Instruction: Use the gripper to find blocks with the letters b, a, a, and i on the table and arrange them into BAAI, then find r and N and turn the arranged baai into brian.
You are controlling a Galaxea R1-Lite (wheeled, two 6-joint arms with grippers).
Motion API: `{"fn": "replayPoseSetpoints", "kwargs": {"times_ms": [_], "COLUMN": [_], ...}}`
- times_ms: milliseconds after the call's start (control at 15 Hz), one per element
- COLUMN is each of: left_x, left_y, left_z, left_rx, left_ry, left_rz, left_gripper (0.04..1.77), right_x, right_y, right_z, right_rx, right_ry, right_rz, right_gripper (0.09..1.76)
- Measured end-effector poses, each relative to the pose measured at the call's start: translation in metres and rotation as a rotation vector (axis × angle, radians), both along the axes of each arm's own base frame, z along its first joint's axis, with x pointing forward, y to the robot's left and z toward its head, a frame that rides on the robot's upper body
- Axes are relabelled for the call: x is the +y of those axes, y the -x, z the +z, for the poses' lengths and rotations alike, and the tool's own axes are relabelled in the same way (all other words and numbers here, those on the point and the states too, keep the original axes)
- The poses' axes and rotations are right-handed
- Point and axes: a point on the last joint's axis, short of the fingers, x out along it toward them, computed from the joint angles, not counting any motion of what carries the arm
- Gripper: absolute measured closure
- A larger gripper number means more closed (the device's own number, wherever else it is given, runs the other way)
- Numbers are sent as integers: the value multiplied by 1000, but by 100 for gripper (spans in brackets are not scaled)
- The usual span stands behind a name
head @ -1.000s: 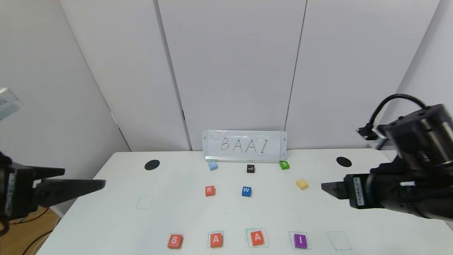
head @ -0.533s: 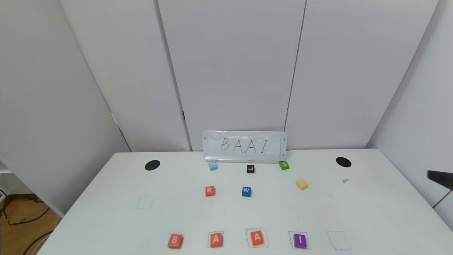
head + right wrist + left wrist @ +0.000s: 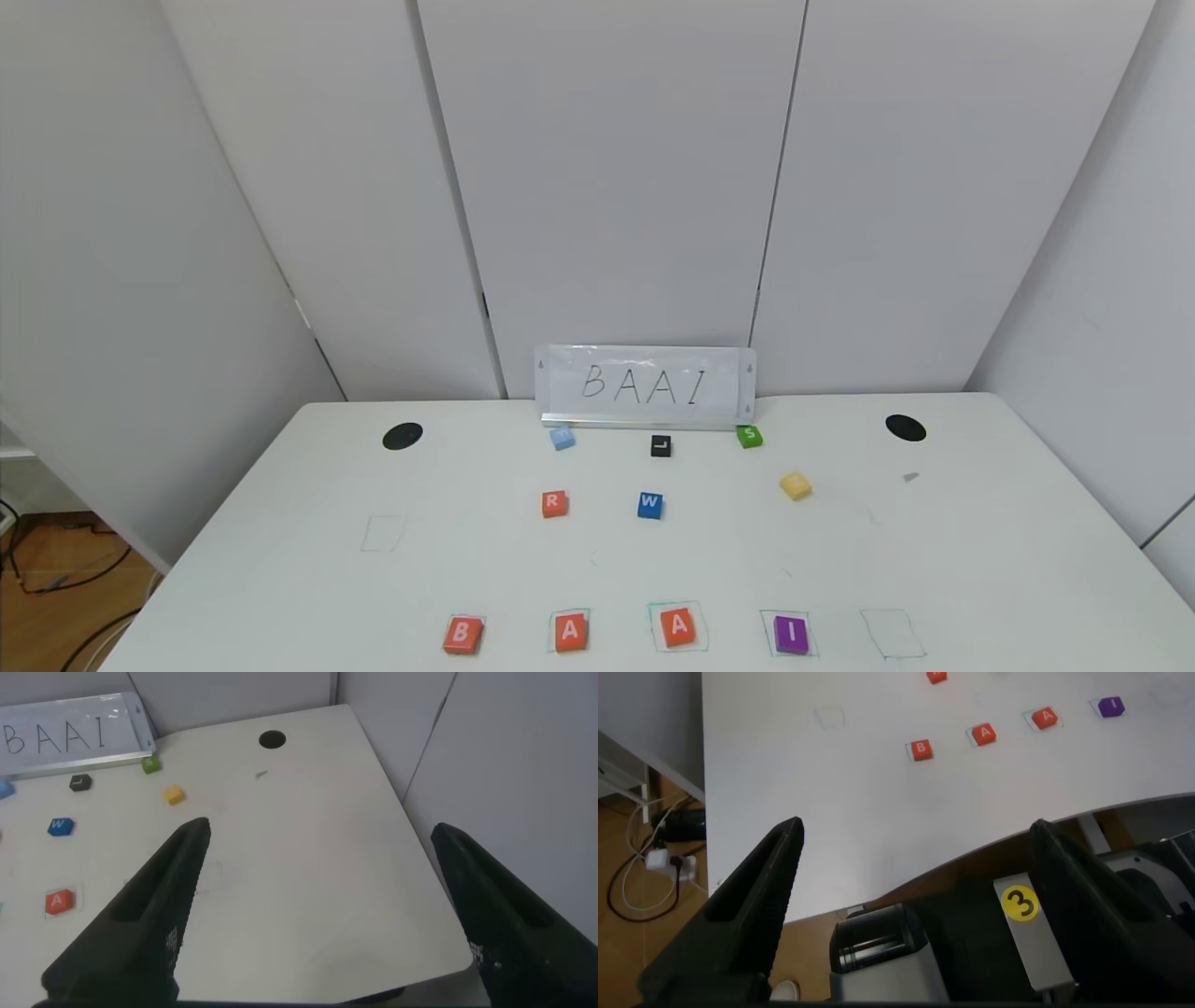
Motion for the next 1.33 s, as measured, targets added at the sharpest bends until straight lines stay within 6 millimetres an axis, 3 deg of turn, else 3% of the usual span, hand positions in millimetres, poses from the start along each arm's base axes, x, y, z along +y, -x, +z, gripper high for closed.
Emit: {"fn": "replayPoseSetpoints", "kwargs": {"times_ms": [200,467,600,867,1333], "left_x": [-3,-7,-13,2,7], "left_y": [27,35,32,36,40], "left_z": [-21,-13,-13,-20,-81], "left_rx": [60,-63,-69,-23,-11], "left_ry": [17,1,-11,-7,24], "left_rz": [26,39,73,21,39], "left_gripper": [9,9,9,9,9], "right_x": [0,1,2,2,1], "right_y": [38,75,81,85,78], "right_z": [-22,-57,-71,-79,-88], "right_rx": [-41,-75,-86,-111,-101], "right_ry": [3,65,80,79,17], "right_rz": [-37,-45,-49,-49,-73], "right_gripper": [15,14,14,14,14]}}
